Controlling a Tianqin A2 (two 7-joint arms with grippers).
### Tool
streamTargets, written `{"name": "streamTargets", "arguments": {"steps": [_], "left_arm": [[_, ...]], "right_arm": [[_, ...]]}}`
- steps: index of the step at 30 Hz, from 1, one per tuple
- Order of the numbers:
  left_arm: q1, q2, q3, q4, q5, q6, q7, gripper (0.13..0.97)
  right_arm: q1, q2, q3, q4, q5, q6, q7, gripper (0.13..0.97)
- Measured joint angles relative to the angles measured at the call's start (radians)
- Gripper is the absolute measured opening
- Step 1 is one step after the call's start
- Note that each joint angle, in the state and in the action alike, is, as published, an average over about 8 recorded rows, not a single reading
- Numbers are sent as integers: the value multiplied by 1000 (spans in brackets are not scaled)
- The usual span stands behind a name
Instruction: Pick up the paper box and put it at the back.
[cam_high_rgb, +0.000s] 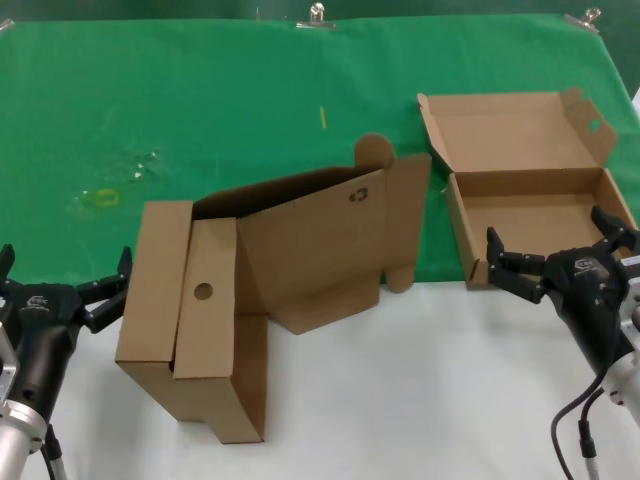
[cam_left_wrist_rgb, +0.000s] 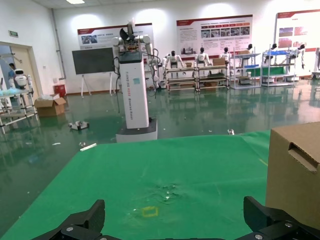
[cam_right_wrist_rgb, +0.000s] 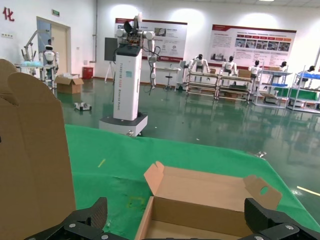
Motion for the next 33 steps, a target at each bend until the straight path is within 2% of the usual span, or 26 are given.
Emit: {"name": "streamTargets", "arguments": {"steps": [33], "left_arm": [[0,0,0,0,0,0,0,966]], "right_arm": [[0,0,0,0,0,0,0,966]]}}
